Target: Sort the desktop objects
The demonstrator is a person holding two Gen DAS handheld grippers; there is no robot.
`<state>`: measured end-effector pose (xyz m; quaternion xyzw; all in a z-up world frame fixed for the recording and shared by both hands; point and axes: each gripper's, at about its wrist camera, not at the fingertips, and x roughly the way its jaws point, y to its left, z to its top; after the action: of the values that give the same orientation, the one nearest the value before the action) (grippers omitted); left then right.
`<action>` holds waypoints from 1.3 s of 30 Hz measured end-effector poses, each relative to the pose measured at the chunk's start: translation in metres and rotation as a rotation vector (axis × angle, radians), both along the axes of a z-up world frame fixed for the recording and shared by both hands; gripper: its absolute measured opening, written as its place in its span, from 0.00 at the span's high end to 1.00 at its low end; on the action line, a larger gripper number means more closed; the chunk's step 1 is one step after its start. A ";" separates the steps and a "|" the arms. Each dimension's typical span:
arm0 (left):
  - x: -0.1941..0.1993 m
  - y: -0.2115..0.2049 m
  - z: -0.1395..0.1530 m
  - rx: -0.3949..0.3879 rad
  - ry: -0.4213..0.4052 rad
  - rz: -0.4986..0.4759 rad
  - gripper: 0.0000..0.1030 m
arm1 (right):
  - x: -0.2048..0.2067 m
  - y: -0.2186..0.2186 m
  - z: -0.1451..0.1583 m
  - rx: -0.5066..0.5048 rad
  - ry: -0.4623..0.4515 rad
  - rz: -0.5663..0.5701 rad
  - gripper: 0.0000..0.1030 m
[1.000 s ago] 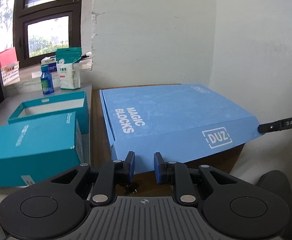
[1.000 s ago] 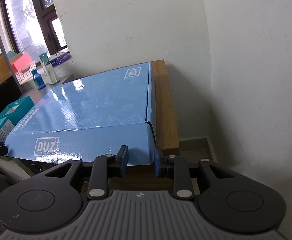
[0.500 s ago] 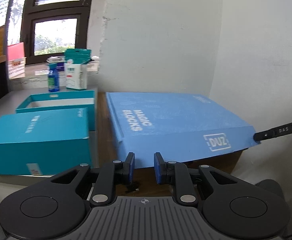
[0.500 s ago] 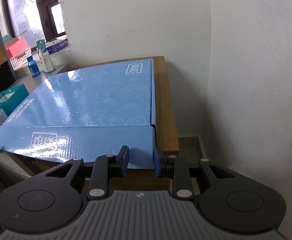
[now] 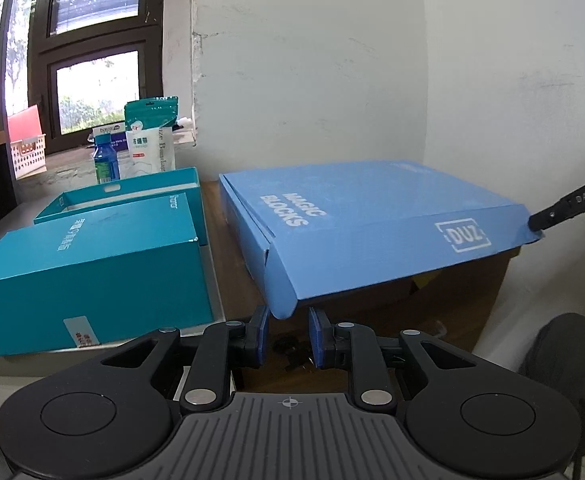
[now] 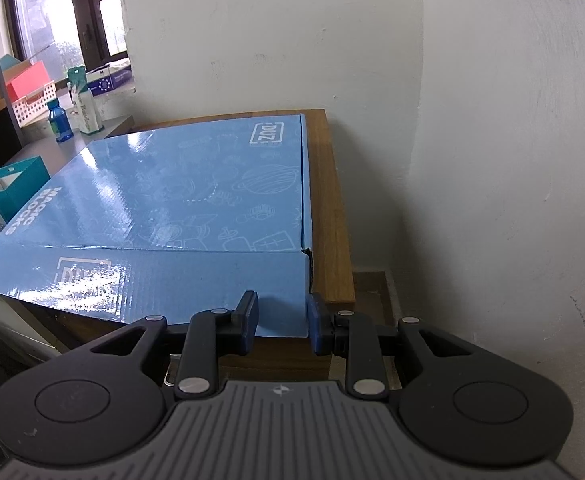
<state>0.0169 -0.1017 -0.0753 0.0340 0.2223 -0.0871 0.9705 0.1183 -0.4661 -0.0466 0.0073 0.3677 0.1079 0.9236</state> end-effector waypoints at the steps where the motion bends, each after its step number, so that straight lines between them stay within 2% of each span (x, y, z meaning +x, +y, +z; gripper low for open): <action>1: 0.001 0.000 0.000 -0.004 -0.008 -0.001 0.77 | 0.000 0.000 0.000 -0.003 0.001 -0.001 0.71; 11: 0.009 0.006 0.003 -0.108 0.035 -0.023 0.77 | 0.000 0.004 0.003 -0.024 0.005 -0.006 0.71; 19: 0.006 0.002 0.005 -0.098 0.029 -0.017 0.78 | 0.001 0.005 0.003 -0.022 0.003 -0.007 0.71; 27: 0.000 0.005 -0.002 -0.087 0.060 -0.006 0.78 | 0.001 0.006 0.000 -0.025 -0.001 -0.006 0.70; 34: -0.016 0.008 0.022 -0.116 0.008 -0.017 0.78 | 0.001 0.002 -0.003 -0.003 -0.006 -0.003 0.70; 37: -0.014 0.004 0.029 -0.114 -0.010 -0.029 0.85 | 0.001 0.000 -0.004 0.005 -0.007 0.000 0.70; 39: -0.011 0.000 0.031 -0.105 -0.010 -0.041 0.85 | 0.001 -0.002 -0.004 0.014 -0.006 0.001 0.70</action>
<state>0.0064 -0.1019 -0.0447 -0.0122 0.2116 -0.1182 0.9701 0.1196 -0.4680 -0.0510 0.0135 0.3640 0.1110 0.9247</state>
